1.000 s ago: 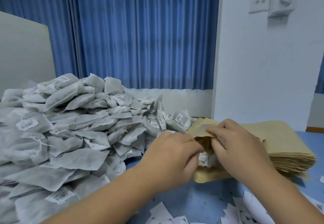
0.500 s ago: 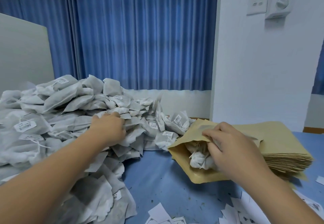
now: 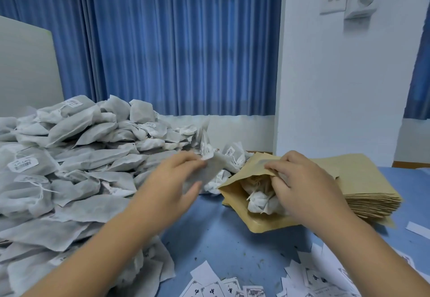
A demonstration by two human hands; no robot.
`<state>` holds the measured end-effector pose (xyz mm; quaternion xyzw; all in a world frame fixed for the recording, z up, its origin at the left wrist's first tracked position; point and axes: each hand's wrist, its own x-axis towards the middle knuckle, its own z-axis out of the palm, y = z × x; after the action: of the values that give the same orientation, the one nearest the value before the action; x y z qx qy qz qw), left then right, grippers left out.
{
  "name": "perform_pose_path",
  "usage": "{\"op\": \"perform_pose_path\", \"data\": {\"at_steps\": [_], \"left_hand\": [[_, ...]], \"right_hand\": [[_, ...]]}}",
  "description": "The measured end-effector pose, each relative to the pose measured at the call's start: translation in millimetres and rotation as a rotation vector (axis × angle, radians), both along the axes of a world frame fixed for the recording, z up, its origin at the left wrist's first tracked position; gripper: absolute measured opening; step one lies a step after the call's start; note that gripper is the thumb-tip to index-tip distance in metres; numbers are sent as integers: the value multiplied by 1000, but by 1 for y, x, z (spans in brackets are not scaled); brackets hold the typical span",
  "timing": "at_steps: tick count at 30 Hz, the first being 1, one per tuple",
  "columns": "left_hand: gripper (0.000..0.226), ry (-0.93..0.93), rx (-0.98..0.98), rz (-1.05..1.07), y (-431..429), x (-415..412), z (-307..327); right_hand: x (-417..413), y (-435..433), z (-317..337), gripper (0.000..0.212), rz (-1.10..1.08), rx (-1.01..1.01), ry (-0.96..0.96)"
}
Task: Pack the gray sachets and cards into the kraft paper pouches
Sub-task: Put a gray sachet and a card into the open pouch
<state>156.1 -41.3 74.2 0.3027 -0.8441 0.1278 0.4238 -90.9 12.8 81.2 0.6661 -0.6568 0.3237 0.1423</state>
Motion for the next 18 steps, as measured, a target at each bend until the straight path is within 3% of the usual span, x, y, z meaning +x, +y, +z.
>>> {"op": "perform_pose_path", "data": {"at_steps": [3,6,12,15,16,18], "left_hand": [[56,32,81,-68,15,-18,-19],[61,41,22,-145,20,-33,-29],[45,133,-134,-237,27,-41,-39],[23,-1,-206,-266,37,-46,-42],[7,-45,-133,-270,40,-48,-43],[24,-75,-33,-320,44,-58,-51]], "right_hand": [[-1,1,0,26,10,-10,-6],[-3,0,0,26,23,-29,-25],[-9,-4,-1,24,32,-55,-66],[-10,-5,0,26,37,-51,-64],[-10,-5,1,26,40,-49,-60],[-11,-5,1,27,51,-43,-61]]}}
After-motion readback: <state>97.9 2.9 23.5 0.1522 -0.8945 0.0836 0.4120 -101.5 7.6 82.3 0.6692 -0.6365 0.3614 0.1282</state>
